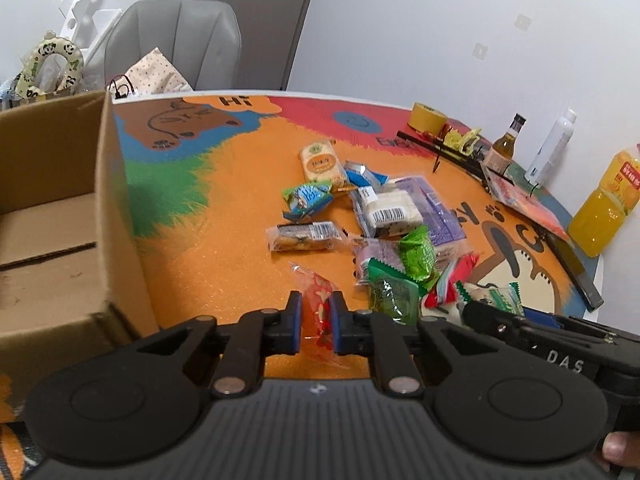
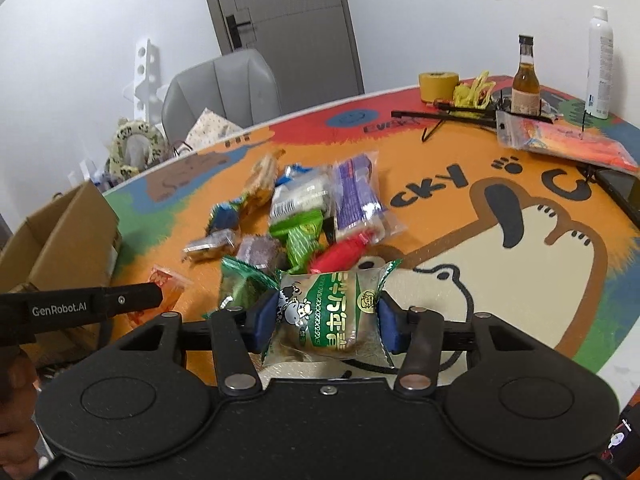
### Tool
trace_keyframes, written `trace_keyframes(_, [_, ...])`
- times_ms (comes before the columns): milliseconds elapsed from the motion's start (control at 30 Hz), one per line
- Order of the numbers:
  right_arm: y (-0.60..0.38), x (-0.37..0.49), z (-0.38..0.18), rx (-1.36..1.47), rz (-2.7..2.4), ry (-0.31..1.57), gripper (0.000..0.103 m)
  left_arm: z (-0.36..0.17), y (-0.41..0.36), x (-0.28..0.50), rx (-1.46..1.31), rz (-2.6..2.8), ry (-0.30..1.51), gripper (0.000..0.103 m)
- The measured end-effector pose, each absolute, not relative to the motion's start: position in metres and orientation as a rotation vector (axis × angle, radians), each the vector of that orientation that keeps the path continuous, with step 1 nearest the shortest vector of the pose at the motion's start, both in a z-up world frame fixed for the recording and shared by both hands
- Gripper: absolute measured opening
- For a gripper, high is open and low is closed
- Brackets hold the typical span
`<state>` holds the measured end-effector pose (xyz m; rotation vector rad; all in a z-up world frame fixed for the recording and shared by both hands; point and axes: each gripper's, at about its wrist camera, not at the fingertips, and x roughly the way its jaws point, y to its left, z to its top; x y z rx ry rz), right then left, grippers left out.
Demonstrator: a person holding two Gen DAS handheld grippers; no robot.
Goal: Organize snacks
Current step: 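Carry both packets over the cardboard box and open both tools to drop them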
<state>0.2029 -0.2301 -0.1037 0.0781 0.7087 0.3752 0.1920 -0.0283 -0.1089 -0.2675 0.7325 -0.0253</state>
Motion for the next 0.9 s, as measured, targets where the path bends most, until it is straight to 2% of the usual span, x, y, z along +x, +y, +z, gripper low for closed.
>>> trace_keyframes(900, [-0.172, 0.183, -0.048, 0.080, 0.517, 0.578, 0.049, -0.039, 0.023, 0.142, -0.279, 0.026, 0.560, 0.013])
